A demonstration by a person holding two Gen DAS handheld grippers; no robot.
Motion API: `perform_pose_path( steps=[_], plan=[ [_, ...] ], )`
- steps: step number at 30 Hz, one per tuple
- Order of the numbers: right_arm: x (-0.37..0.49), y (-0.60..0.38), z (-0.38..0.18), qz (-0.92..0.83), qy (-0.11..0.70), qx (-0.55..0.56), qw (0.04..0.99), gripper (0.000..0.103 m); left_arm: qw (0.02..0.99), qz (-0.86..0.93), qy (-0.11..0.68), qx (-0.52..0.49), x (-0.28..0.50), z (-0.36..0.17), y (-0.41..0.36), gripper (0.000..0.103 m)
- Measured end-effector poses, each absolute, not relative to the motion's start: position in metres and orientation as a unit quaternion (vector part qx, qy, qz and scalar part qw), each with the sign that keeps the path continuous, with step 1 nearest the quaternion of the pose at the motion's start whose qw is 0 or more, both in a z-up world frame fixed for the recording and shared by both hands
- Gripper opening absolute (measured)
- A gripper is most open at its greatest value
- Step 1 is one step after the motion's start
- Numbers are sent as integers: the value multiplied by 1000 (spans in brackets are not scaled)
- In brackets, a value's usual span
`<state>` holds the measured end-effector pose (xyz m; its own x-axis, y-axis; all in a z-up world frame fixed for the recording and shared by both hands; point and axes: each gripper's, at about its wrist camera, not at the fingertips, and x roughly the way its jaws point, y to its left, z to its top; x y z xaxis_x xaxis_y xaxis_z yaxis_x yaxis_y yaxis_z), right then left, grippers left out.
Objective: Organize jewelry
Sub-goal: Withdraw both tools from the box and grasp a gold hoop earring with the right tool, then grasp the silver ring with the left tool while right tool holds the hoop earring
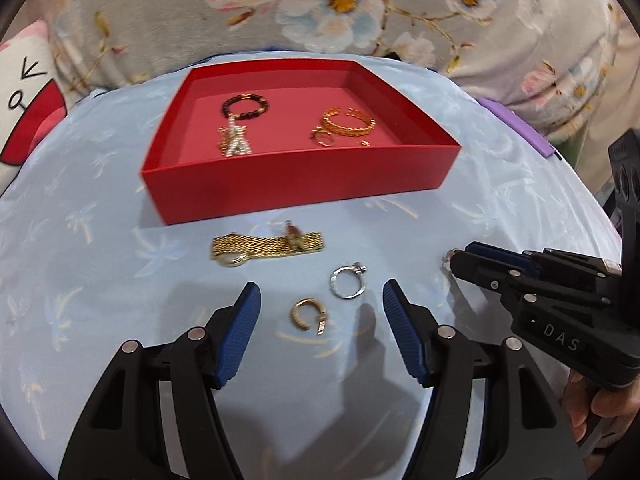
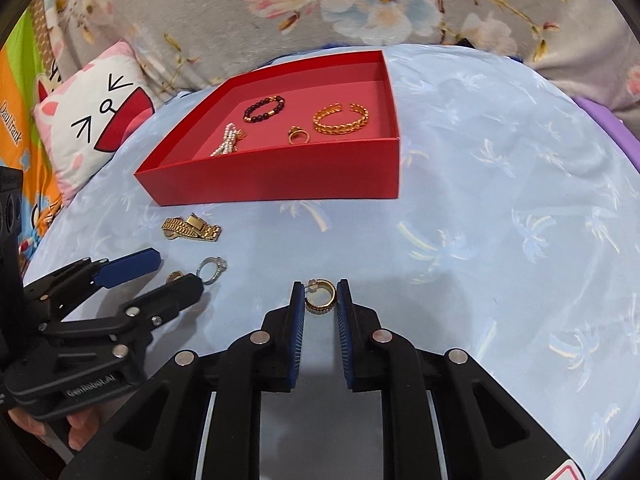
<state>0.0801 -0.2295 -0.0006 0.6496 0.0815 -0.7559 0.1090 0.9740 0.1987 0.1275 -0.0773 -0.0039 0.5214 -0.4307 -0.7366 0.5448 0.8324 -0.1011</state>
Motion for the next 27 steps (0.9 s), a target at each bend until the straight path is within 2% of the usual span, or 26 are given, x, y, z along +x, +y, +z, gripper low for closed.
perform_pose_path(
  steps=[2, 5, 6, 10, 14, 18, 19, 20, 27],
  plan=[
    [80, -232, -1, -8, 419, 118, 900, 15, 868, -279, 403, 80, 129, -6, -85, 58],
    [79, -233, -1, -5, 417, 122, 901, 15, 868, -270, 406, 91, 133, -8, -90, 45],
    [79, -232, 0, -4, 417, 122, 901, 15, 869, -270, 405, 92, 133, -8, -90, 45],
    [78, -234, -2, -3, 418, 126, 899, 15, 868, -272, 403, 101, 131, -8, -93, 34],
    [78, -235, -1, -2, 417, 129, 900, 15, 867, -276, 399, 115, 128, -9, -98, 19],
    [77, -235, 0, -2, 416, 130, 900, 15, 866, -279, 399, 113, 127, -9, -99, 18],
    [77, -235, 0, -2, 415, 130, 900, 15, 866, -279, 399, 112, 127, -8, -98, 13],
    [77, -235, 1, -2, 415, 130, 901, 15, 868, -279, 397, 109, 127, -8, -97, 3],
    [77, -236, 2, -1, 413, 132, 901, 15, 868, -279, 400, 90, 126, -5, -87, 1]
  ],
)
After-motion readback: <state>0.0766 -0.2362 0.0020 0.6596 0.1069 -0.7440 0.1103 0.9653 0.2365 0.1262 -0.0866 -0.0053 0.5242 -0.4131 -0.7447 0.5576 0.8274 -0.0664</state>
